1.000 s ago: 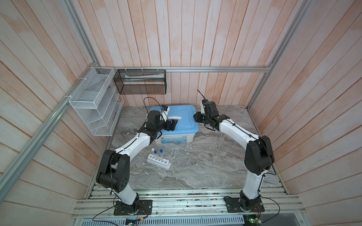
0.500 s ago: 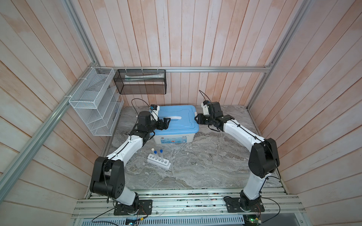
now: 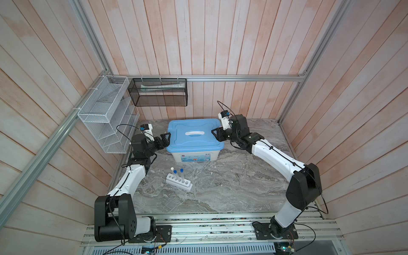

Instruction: Organize the chemistry lab equipment

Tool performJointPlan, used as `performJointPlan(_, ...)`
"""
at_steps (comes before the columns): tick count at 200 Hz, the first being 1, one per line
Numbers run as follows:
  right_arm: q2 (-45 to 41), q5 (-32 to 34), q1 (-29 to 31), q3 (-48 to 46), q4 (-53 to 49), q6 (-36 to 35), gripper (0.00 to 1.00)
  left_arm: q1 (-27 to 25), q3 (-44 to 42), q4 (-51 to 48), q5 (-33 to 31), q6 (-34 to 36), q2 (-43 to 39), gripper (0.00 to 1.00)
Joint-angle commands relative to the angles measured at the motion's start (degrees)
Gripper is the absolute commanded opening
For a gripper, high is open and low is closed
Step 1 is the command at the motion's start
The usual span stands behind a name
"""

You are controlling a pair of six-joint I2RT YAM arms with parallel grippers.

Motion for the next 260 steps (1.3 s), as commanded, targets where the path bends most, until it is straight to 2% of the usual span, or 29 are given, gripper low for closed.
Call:
performJointPlan(1,4.39,1.48,1.8,4.8,-1.55,-3.31,0.43,0.75,-1.09,2.26,1.32,-2.56,-1.2,0.94)
performJointPlan(70,14.08,0.92,4.31,14.99,-3.14,-5.93,0.42,3.65,-3.42,5.18,4.91,-6.31,-0.77,0.94)
performJointPlan(172,25.9,4.66,7.57,31.57,-10.68,-11.66,0.42,3.68,-3.17,6.39,7.42,-7.53,2.03,0.94)
performJointPlan(260,32.92,4.34,8.49,39.44,-13.62,-12.21,0.4,3.68,-2.33,6.67,7.72,-8.05,3.77,0.94)
